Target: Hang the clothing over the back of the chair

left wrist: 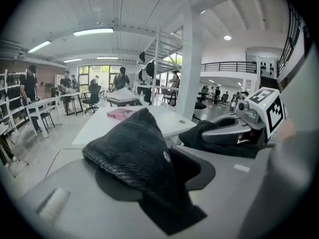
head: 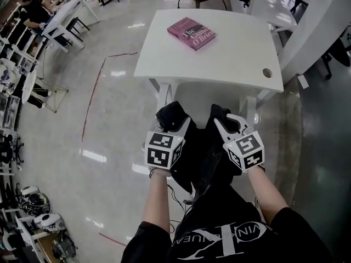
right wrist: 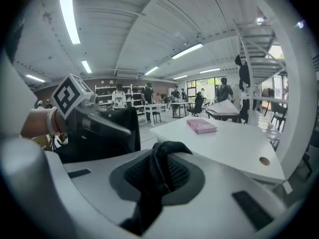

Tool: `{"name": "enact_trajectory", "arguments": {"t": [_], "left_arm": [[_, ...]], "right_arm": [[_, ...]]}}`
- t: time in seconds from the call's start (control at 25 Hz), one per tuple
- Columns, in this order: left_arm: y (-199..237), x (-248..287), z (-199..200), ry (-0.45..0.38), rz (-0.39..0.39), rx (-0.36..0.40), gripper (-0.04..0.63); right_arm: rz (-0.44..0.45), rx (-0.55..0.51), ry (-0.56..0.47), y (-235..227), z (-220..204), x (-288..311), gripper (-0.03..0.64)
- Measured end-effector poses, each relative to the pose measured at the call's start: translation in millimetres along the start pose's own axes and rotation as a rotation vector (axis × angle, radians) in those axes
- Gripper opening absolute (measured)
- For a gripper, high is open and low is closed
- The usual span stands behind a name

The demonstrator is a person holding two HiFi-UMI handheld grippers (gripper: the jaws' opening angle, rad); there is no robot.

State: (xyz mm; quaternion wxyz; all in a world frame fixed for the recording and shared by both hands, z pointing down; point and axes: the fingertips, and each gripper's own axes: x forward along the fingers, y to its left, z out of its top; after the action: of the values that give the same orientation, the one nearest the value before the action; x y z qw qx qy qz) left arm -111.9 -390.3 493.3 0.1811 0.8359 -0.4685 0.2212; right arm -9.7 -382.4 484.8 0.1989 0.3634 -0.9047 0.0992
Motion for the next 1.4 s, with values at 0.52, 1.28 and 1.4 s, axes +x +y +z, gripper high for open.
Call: {"name": "enact_trajectory", "arguments": {"t": [0.52, 1.28, 1.4], "left_arm": [[-5.7, -15.9, -43.1, 0.195, -0.04, -0.049, 0.36], [-17.7, -59.1, -44.8, 0.068, 0.011, -0.088, 0.36], [-20.8, -62.5, -45.2, 0.063, 0.008, -0.087, 0.36]], "right_arm": [[-0.026, 0.02, 0.003, -2.6, -5.4, -3.6, 0.035], [0.015, 0.273, 0.168, -16.8, -33.2, -25.5, 0.158], [0.029, 0.344, 0.158, -18.6, -33.9, -31.2, 0.176]]}}
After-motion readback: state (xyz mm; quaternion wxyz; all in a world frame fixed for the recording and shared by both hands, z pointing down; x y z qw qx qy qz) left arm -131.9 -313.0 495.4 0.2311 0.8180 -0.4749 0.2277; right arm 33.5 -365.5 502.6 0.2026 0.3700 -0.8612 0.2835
